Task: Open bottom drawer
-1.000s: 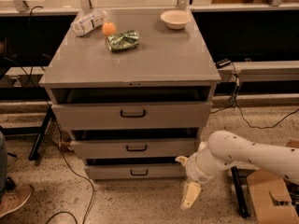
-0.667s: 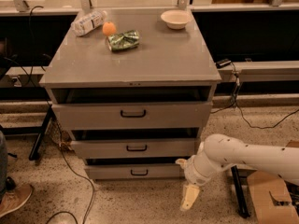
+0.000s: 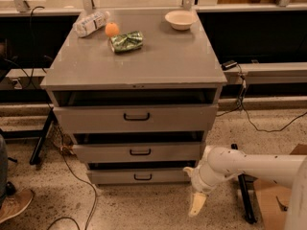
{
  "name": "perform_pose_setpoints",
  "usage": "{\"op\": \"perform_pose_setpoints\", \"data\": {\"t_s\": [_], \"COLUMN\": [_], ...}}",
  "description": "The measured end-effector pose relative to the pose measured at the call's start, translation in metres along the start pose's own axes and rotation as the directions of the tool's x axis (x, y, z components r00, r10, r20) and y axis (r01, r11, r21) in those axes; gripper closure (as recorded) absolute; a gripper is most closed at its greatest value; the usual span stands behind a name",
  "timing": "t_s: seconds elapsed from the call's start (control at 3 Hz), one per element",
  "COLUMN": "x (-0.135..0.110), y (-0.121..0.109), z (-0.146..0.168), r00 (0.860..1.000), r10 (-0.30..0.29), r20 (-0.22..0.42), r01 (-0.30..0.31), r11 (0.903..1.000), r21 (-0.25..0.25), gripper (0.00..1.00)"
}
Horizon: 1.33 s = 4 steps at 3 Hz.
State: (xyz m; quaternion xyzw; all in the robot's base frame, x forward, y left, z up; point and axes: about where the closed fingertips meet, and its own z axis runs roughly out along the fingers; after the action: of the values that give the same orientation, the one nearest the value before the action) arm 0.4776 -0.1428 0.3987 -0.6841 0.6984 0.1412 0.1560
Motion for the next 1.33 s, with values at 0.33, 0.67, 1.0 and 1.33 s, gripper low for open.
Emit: {"op": "perform_pose_setpoints", "data": {"t_s": [0.33,0.67,1.0,1.33], "x": [0.017,0.03,0.03,0.032], "y": [-0.009,-0.025,-0.026,-0.039], "z": [0.037,0.084,0.084,0.102], "r00": [0.999,0.994,0.994,0.993], "r10": [0.007,0.018,0.018,-0.009], "r20": [0.046,0.105,0.105,0.122], "r01": [-0.007,-0.014,-0.013,0.011], "r11": [0.9998,0.9989,0.9989,0.9999], "r21": [-0.017,-0.044,-0.044,-0.01], "gripper": [0.0,0.0,0.0,0.0]}}
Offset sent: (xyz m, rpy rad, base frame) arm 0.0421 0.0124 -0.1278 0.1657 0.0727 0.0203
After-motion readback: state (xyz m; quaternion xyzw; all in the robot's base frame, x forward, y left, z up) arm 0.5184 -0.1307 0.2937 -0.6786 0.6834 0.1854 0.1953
